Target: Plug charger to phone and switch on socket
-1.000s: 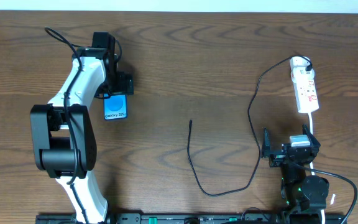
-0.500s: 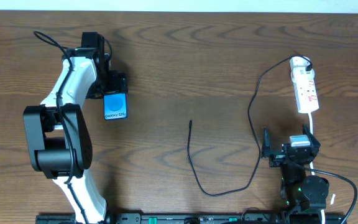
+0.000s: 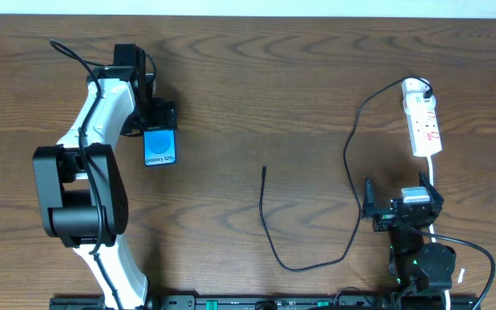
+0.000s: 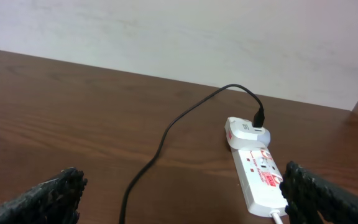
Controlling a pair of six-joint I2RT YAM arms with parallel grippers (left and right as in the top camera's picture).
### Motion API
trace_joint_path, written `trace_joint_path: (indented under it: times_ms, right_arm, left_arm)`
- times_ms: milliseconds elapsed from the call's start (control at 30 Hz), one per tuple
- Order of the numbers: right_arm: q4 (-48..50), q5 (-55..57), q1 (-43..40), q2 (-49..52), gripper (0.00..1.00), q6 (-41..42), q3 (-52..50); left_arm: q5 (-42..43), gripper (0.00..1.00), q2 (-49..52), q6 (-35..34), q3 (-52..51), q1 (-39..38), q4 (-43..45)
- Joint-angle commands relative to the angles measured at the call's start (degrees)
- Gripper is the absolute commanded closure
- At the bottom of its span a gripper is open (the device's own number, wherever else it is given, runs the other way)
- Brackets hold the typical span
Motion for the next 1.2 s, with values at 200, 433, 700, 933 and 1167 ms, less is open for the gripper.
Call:
trace_joint_path:
  times_ms: [200, 433, 700, 933, 1167]
  right_arm:
    - [-0.2, -0.11, -0.2, -0.22, 0.01, -0.63, -0.09]
    - [-0.2, -0.11, -0.2, -0.22, 0.01, -0.63, -0.09]
    - [-0.2, -0.11, -0.2, -0.22, 0.01, -0.63, -0.09]
    - [-0.2, -0.11, -0.2, -0.22, 0.01, -0.63, -0.09]
    - [-0.2, -0.11, -0.2, -0.22, 0.01, -0.63, -0.09]
  left_arm:
    - [-0.66, 0.02, 1.77, 0.22, -0.31, -1.2, 0.72]
    - [-0.66, 0.02, 4.24, 0.09, -0.31, -1.2, 0.7]
    - [-0.61, 0.02, 5.79, 0.07, -0.31, -1.22, 0.96]
    - [0.44, 0.02, 5.84, -1.05, -0.31, -1.2, 2.82]
    - [1.14, 0.02, 5.84, -1.25, -0.66, -1.22, 2.56]
